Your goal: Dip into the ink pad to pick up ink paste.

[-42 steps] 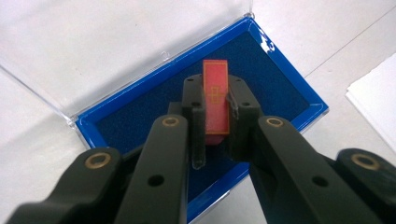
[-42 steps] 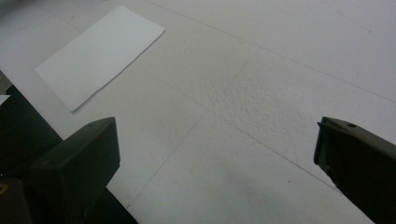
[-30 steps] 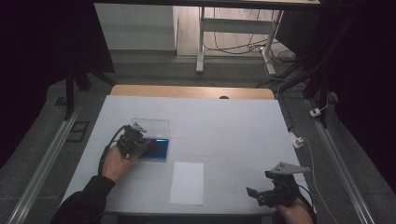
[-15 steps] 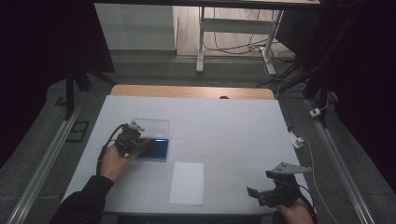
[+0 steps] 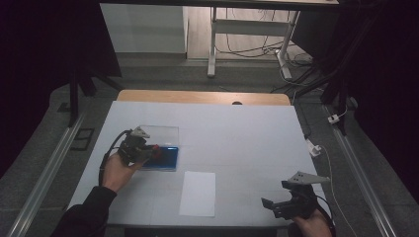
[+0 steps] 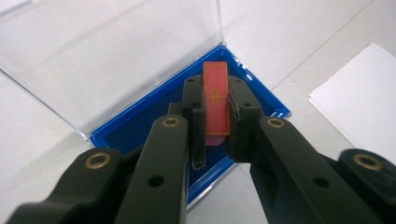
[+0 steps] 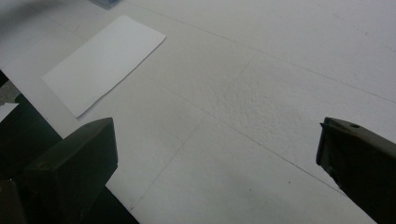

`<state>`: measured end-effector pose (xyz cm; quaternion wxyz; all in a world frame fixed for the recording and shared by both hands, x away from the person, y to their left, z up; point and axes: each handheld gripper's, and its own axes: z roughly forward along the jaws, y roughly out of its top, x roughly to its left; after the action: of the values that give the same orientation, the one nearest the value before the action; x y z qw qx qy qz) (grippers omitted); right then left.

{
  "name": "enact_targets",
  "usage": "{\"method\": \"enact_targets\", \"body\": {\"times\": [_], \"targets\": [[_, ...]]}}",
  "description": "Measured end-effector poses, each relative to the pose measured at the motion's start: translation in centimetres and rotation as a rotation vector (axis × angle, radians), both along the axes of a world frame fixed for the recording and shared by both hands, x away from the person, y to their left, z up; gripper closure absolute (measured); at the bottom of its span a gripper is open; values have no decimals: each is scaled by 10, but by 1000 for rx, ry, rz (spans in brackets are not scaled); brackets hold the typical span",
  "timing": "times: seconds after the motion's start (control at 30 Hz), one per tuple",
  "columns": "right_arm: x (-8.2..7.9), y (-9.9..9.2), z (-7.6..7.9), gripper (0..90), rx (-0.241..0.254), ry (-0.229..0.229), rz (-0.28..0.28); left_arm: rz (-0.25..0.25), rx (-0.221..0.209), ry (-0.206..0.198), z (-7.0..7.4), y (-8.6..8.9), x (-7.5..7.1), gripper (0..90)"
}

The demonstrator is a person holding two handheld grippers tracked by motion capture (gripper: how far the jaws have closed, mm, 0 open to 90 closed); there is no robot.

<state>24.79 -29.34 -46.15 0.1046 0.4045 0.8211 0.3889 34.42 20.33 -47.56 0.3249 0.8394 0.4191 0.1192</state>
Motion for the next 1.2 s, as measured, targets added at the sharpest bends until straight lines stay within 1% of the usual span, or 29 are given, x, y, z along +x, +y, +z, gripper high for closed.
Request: {"method": "enact_targets", "body": {"times": [0.2,0.5,0.63,0.87,1.2], "targets": [[0,1,0,0,-7,3,0,-23,-20,-18,8,0,-6,797],[0,1,0,0,-8,2,0,-47,-49,-29,18,-3,-13,796],[0,1,0,0,-10,0,1,-63,-61,-31,22,-7,-17,797],[0,1,0,0,-12,0,2,-101,-80,-47,30,-16,-26,797],[0,1,0,0,-16,0,2,-152,-96,-56,39,-29,-36,796]]}}
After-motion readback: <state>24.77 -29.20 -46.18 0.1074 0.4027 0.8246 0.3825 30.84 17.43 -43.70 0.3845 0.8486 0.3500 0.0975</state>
